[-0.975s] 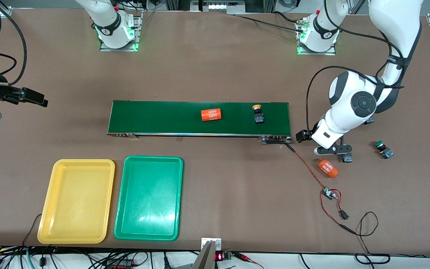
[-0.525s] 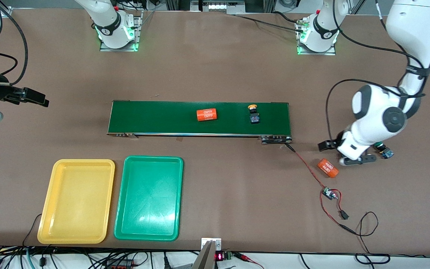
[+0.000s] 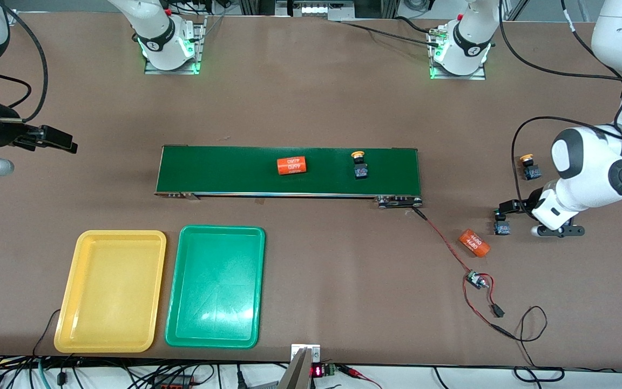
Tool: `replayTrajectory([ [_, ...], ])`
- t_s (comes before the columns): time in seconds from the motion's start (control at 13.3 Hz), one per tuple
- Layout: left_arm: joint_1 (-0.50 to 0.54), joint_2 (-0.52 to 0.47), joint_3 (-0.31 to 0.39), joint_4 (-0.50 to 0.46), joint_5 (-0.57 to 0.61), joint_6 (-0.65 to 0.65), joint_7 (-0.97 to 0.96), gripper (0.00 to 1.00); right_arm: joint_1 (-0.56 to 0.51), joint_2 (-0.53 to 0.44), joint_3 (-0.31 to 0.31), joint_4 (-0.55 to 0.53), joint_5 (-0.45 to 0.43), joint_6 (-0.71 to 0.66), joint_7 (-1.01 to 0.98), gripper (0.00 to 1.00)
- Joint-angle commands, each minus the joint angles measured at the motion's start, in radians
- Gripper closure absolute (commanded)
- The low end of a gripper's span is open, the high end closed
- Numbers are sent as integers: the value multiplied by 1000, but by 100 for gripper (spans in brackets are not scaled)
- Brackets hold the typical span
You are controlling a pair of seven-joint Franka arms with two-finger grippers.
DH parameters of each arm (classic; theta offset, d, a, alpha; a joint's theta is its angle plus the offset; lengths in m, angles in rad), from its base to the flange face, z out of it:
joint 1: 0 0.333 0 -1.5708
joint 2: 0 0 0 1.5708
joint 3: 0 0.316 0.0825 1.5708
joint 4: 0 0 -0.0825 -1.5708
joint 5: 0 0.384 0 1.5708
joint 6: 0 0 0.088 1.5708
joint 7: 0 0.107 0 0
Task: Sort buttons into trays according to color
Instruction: 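Reach the left gripper to the green-cap button and grasp it, then place the green button on the belt while the right gripper approaches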
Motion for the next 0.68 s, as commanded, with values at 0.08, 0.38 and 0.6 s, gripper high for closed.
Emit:
replayTrajectory([
  [0.08, -16, 53, 2, 71, -1, -9, 22, 0, 13, -29, 0, 10, 29, -49, -41, 0],
  [0.38, -18, 95, 2, 110, 1, -10, 57, 0, 24, -18, 0, 13, 27, -40, -43, 0],
  [0.6, -21, 121, 2, 125, 7, -10, 71, 0, 27, -3, 2, -1, 29, 7, -41, 0],
])
